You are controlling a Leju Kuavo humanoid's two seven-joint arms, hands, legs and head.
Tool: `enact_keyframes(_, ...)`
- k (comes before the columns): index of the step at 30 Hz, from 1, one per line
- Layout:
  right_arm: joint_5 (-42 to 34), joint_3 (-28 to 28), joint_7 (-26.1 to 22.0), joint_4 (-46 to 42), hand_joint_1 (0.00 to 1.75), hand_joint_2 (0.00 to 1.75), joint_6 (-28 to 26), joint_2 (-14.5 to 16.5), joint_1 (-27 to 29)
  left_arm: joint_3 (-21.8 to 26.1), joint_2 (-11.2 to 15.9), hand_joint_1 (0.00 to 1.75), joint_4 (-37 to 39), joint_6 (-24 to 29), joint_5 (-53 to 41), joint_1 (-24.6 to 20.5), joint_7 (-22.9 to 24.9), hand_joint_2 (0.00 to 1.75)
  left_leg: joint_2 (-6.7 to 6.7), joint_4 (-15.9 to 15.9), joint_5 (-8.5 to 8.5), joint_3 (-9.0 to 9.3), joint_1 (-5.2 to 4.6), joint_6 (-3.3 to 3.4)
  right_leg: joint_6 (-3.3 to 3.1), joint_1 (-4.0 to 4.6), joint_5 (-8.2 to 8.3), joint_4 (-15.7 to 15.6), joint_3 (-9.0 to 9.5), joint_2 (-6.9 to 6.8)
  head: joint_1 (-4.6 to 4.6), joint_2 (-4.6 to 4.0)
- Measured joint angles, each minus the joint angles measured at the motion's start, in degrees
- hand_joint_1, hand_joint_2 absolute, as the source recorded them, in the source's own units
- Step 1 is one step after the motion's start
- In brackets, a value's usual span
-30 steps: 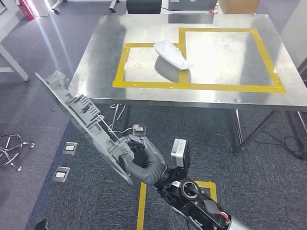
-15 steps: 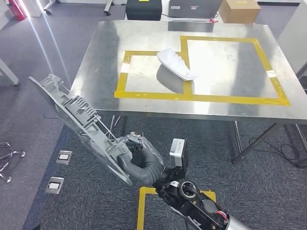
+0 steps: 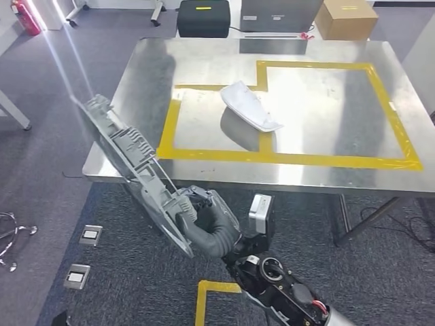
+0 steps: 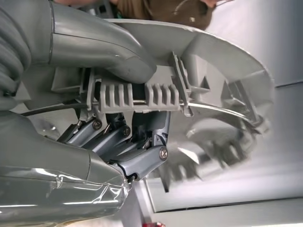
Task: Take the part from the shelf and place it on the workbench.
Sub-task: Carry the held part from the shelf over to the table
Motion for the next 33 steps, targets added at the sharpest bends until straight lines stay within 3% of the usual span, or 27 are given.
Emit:
enact_keyframes(2,-0.34,-0.14,-0.43,-0.09,1.71,1.75,-0.59,-0.05,0.25,-0.16,0.10,0.00,0.00,0.03,0.01,0.07,0.00,1.75,0.02,5.09,-2.72,-4.91,0.17,-0.51,0.02,-0.18,-0.95,-0.10,0.99,0.10,-0.60,0.00)
enact_keyframes(3,-0.60,-0.22,-0.67,-0.11,1.71,1.75,-0.93,-0.10,0.43,-0.22,0.14,0.00,0.00,0.04,0.04,0.19,-0.01,1.75,0.03,5.77,-3.42,-6.39,0.26,-0.66,0.10,-0.28,-1.46,-0.10,1.56,0.18,-0.85,0.00)
enact_keyframes(4,-0.96,-0.37,-0.98,-0.12,1.71,1.75,-1.34,-0.19,0.63,-0.24,0.15,0.00,0.00,0.04,0.08,0.30,-0.04,1.75,0.05,4.36,-2.60,-7.00,0.40,-0.78,0.26,-0.40,-2.10,-0.09,2.34,0.26,-1.16,0.00)
enact_keyframes(5,-1.34,-0.55,-1.28,-0.12,1.71,1.75,-1.74,-0.30,0.77,-0.25,0.20,0.00,0.00,0.05,0.12,0.35,-0.09,1.75,0.07,1.56,-0.45,-6.88,0.56,-0.95,0.47,-0.53,-2.75,-0.08,3.17,0.31,-1.43,0.00)
enact_keyframes(7,-2.13,-0.97,-1.96,-0.13,1.71,1.75,-2.51,-0.60,0.88,-0.29,0.25,0.00,0.00,0.05,0.20,0.37,-0.17,1.75,0.06,-5.94,6.20,-5.69,0.86,-1.22,1.16,-0.67,-4.22,0.00,4.53,0.42,-1.95,0.00)
enact_keyframes(9,-3.07,-1.48,-2.80,-0.31,1.71,1.75,-3.46,-0.87,0.85,-0.35,0.25,0.00,0.00,0.04,0.32,0.33,-0.20,1.75,0.02,-9.67,9.48,-5.09,0.71,-0.56,1.92,-0.68,-5.26,0.00,4.62,0.72,-2.16,0.00)
enact_keyframes(13,-4.50,-2.91,-3.88,-1.03,1.71,1.75,-5.09,-1.28,0.96,-0.39,0.16,0.00,0.00,0.03,0.56,0.47,-0.32,1.75,0.82,-9.84,8.69,-4.20,0.28,1.46,2.88,-0.82,-6.03,1.15,4.75,0.74,-1.49,0.00)
enact_keyframes(15,-4.77,-3.72,-4.20,-1.37,1.71,1.75,-5.67,-1.75,1.21,-0.40,0.25,0.00,0.00,0.02,0.62,0.41,-0.55,1.75,1.25,-10.03,8.21,-2.98,0.13,2.13,3.24,-0.95,-7.48,6.87,1.87,0.25,-0.92,0.00)
enact_keyframes(17,-4.87,-4.46,-4.51,-1.70,1.71,1.75,-6.07,-2.22,1.76,-0.43,0.31,0.00,0.00,-0.01,0.67,0.29,-0.73,1.75,1.70,-10.08,7.42,-2.11,-0.25,2.57,3.32,-0.92,-10.60,15.07,-3.01,-0.02,-0.20,0.00)
enact_keyframes(18,-4.90,-4.85,-4.62,-1.88,1.71,1.75,-6.25,-2.45,2.15,-0.44,0.29,0.00,0.00,-0.01,0.67,0.28,-0.76,1.75,1.94,-10.08,6.97,-1.61,-0.47,2.70,3.23,-0.87,-11.71,17.57,-4.96,-0.04,0.10,0.00)
enact_keyframes(19,-4.90,-5.23,-4.71,-2.03,1.71,1.75,-6.43,-2.63,2.53,-0.45,0.26,0.00,0.00,-0.01,0.67,0.31,-0.79,1.75,2.20,-10.08,6.50,-1.03,-0.69,2.80,3.01,-0.74,-11.63,18.06,-5.99,-0.07,0.32,0.00)
enact_keyframes(20,-4.90,-5.58,-4.78,-2.16,1.71,1.75,-6.61,-2.78,2.84,-0.45,0.23,0.00,0.00,-0.02,0.67,0.32,-0.79,1.75,2.50,-10.08,6.02,-0.34,-0.89,2.86,2.63,-0.53,-10.09,16.39,-5.96,-0.19,0.56,0.00)
enact_keyframes(22,-4.90,-6.28,-5.00,-2.53,1.71,1.75,-7.02,-2.98,3.24,-0.46,0.17,0.00,0.00,-0.03,0.67,0.34,-0.82,1.75,3.27,-10.17,5.07,1.08,-1.17,2.92,1.32,0.30,-4.51,8.99,-3.75,-1.56,1.08,0.00)
enact_keyframes(24,-4.90,-6.96,-5.46,-3.09,1.71,1.75,-7.34,-3.10,3.39,-0.49,0.10,0.00,0.00,-0.02,0.67,0.34,-0.85,1.75,4.25,-10.33,4.41,1.91,-1.34,2.72,0.13,1.29,-1.66,3.29,-2.11,-3.66,1.29,0.00)
enact_keyframes(25,-4.90,-7.28,-5.70,-3.43,1.71,1.75,-7.50,-3.17,3.50,-0.51,0.06,0.00,0.00,-0.02,0.68,0.33,-0.84,1.75,4.81,-10.26,4.26,2.14,-1.36,2.50,-0.20,1.64,-1.47,2.24,-2.05,-4.16,1.33,0.00)
enact_keyframes(27,-4.90,-7.85,-5.94,-4.01,1.71,1.75,-7.80,-3.29,3.76,-0.53,0.02,0.00,0.00,-0.01,0.71,0.33,-0.83,1.75,5.50,-9.80,4.10,2.52,-1.40,1.87,-0.40,1.61,-0.90,1.26,-1.50,-3.10,1.54,0.00)
enact_keyframes(29,-4.90,-8.36,-6.05,-4.40,1.71,1.75,-8.12,-3.42,3.95,-0.55,-0.03,0.00,-0.01,-0.01,0.72,0.30,-0.82,1.75,3.90,-7.91,2.79,2.22,-1.08,1.35,-0.55,1.12,-0.37,0.35,-0.42,-1.80,1.44,0.00)
enact_keyframes(31,-4.91,-8.78,-6.22,-4.81,1.71,1.75,-8.45,-3.50,4.10,-0.56,0.02,0.00,-0.02,0.02,0.71,0.13,-0.81,1.75,1.54,-2.29,-0.71,-0.39,-0.59,0.84,-0.61,0.81,-0.04,-0.05,-0.01,-0.60,0.91,0.00)
enact_keyframes(33,-4.90,-9.29,-6.39,-5.07,1.71,1.75,-8.77,-3.58,4.40,-0.56,0.12,0.00,-0.02,0.05,0.70,0.19,-0.79,1.75,0.83,4.36,-3.56,-4.10,-0.27,0.24,-0.58,0.69,0.01,0.04,-0.11,0.77,0.31,0.00)
